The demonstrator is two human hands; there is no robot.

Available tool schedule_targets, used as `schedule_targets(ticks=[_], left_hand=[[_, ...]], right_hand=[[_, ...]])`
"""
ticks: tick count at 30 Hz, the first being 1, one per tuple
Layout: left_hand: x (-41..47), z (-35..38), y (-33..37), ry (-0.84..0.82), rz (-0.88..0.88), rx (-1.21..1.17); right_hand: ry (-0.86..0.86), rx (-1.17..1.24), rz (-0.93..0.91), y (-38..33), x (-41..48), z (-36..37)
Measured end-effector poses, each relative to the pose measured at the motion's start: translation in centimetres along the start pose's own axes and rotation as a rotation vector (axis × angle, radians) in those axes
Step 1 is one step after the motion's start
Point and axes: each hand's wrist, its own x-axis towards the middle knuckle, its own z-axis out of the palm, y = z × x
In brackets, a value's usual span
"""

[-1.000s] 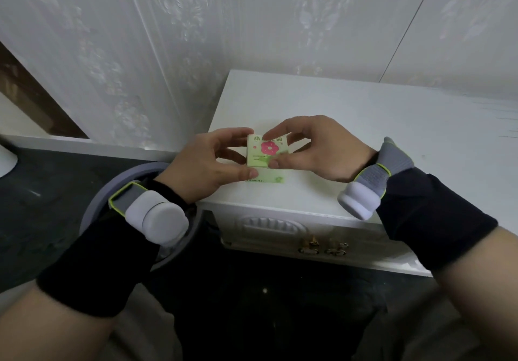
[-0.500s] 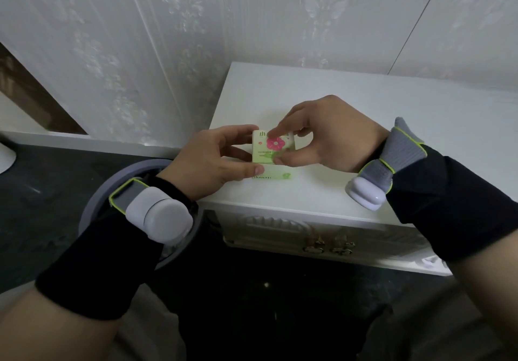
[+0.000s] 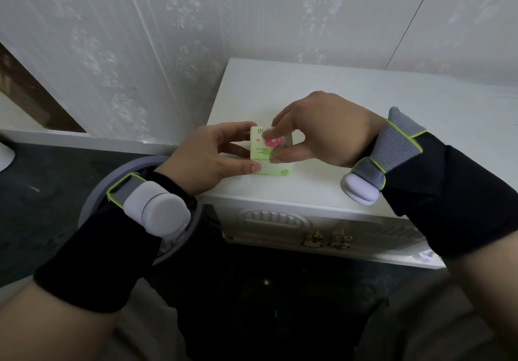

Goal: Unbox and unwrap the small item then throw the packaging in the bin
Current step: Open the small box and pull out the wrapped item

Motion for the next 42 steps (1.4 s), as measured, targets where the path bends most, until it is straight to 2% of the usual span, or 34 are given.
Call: schedule_targets(ticks=[34, 38, 42], left_hand=[[0.3, -0.1, -0.3, -0.010, 0.008, 0.001], [0.2, 0.0, -0.2, -0.013, 0.017, 0.035], [0.2, 0.1, -0.1, -0.006, 0.022, 0.019]], right_hand=[[0.130, -0.079, 0.032, -1.4, 0.0, 0.0], [0.155, 0.041, 0.028, -1.4, -0.2, -0.3], [0.147, 0.249, 0.111, -1.1, -0.6, -0.8]])
